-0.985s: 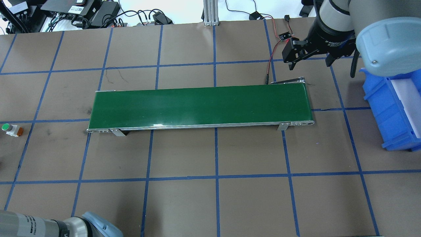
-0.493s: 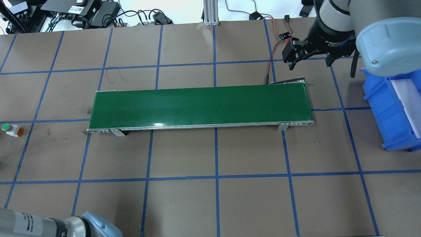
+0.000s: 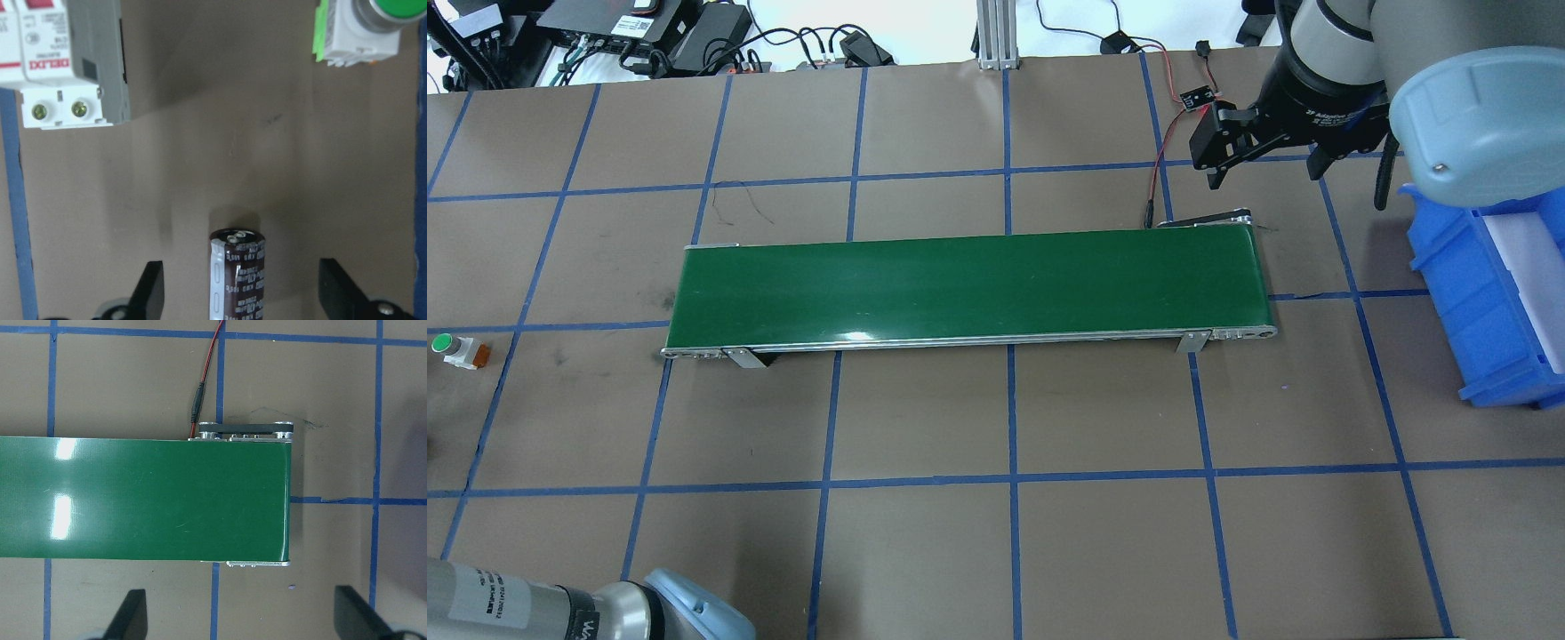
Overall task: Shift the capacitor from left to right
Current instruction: 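Grasp the black capacitor with the left gripper and lift it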
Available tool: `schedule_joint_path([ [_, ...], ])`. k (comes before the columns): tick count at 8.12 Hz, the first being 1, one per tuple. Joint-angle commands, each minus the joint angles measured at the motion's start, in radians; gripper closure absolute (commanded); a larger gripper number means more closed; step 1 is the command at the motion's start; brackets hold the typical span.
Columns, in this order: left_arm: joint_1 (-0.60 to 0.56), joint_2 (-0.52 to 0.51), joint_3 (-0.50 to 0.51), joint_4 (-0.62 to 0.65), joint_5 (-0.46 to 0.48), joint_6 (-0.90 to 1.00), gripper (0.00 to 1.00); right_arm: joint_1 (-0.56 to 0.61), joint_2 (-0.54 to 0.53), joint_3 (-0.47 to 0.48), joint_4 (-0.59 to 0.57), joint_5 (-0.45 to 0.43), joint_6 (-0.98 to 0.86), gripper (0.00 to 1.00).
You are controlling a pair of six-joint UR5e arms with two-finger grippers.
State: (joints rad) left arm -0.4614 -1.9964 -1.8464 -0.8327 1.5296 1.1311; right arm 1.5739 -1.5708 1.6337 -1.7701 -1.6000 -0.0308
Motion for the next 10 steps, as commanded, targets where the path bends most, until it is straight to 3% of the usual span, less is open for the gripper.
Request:
schedule_joint_path([
  [1, 0.013, -0.018, -0.001, 0.007, -0.011, 0.001, 0.14, 0.0, 0.0, 0.0, 0.0, 0.0, -0.001, 0.0],
  [5, 0.015, -0.045, -0.001, 0.02, -0.013, -0.002, 0.23, 0.0, 0.0, 0.0, 0.0, 0.0, -0.001, 0.0],
  [9, 0.013, -0.05, -0.002, 0.023, 0.0, -0.01, 0.57, 0.0, 0.0, 0.0, 0.0, 0.0, -0.001, 0.0],
  [10, 0.013, -0.05, -0.002, 0.023, 0.003, -0.008, 0.72, 0.0, 0.0, 0.0, -0.002, 0.0, -0.001, 0.0],
])
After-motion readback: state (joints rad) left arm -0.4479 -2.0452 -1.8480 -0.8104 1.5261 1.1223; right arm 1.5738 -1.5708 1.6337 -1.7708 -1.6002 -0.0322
